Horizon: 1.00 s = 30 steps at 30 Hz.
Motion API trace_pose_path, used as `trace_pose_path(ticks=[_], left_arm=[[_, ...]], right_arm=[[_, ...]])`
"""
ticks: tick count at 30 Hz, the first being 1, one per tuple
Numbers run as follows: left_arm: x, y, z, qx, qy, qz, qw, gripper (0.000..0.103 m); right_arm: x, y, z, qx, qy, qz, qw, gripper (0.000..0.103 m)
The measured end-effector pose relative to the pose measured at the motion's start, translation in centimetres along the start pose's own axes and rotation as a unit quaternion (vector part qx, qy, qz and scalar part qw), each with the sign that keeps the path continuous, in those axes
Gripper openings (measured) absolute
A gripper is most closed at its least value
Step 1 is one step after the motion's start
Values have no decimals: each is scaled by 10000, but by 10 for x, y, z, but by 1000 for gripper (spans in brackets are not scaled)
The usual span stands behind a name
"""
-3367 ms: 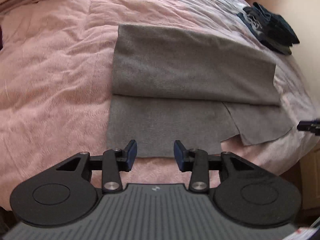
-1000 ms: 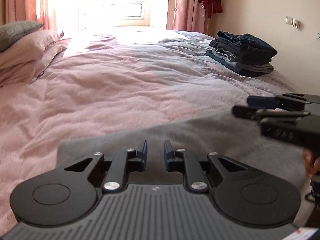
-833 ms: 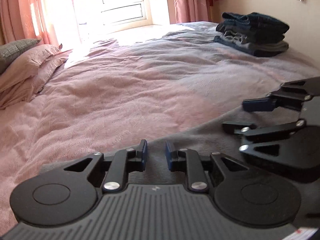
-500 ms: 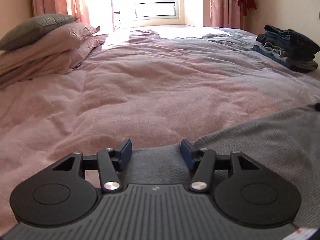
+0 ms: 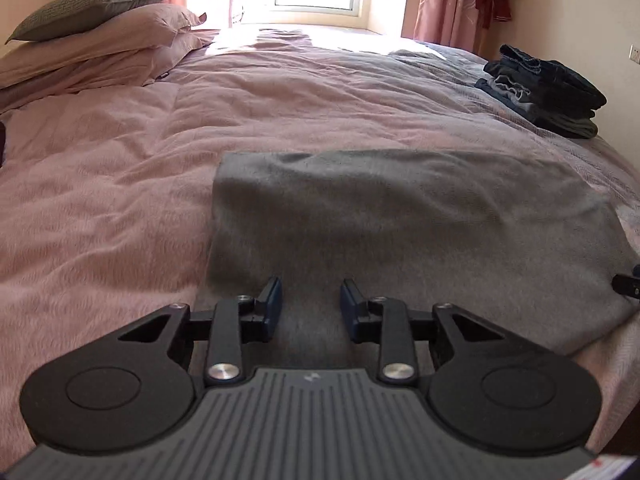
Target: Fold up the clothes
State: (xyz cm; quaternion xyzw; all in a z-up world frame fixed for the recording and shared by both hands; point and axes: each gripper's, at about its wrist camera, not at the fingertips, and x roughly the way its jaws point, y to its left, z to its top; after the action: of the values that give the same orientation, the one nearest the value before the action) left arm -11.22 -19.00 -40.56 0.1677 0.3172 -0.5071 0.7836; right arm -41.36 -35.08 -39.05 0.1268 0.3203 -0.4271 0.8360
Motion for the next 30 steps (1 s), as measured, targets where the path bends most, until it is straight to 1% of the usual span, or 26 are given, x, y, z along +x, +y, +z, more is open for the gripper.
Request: trace_pose_path(ticks=[2, 5, 6, 7, 9, 10, 12, 13, 15, 16, 22, 25, 30], left_arm=[[-15, 0, -8, -87, 63, 62, 9999, 28], [-39, -2, -16, -217, 222, 44, 9995, 28], [-49, -3, -18, -230, 222, 63, 9995, 28], [-59, -6, -20, -234, 216, 60, 9995, 28], [-78, -11, -22, -261, 262, 59, 9993, 34], [-89, -14, -24, -262, 256, 43, 9993, 37], [-111, -20, -28, -174, 154, 20, 9997, 38], [-121, -23, -30, -118, 118, 32, 9999, 40], [-137, -29, -34, -60, 119, 87, 9999, 46], [-145, -32, -35, -26, 136, 105, 9998, 47], [-179, -46, -49, 146, 55, -10, 9999, 47], [-196, -48, -55, 193, -66, -86, 9998, 47], [-206, -47, -59, 239, -119, -3, 9996, 49]], right_arm=[[-7, -3, -12, 92, -60, -11, 9999, 53], [-29, -4, -11, 288, 76, -177, 9994, 53], [-40, -4, -10, 365, 48, -138, 9992, 53], [-50, -3, -10, 449, -38, -49, 9990, 54], [-73, 0, -11, 664, -217, 132, 9975, 54], [-83, 2, -12, 778, -250, 228, 9964, 54], [-103, 7, -15, 980, -284, 430, 9939, 54], [-111, 10, -17, 1045, -292, 518, 9927, 54], [-128, 17, -22, 1112, -299, 681, 9910, 54], [-136, 21, -24, 1113, -299, 727, 9907, 54], [-175, 39, -39, 1068, -374, 759, 9907, 55], [-190, 43, -44, 1066, -474, 766, 9902, 55], [-205, 37, -51, 1205, -579, 689, 9886, 55]])
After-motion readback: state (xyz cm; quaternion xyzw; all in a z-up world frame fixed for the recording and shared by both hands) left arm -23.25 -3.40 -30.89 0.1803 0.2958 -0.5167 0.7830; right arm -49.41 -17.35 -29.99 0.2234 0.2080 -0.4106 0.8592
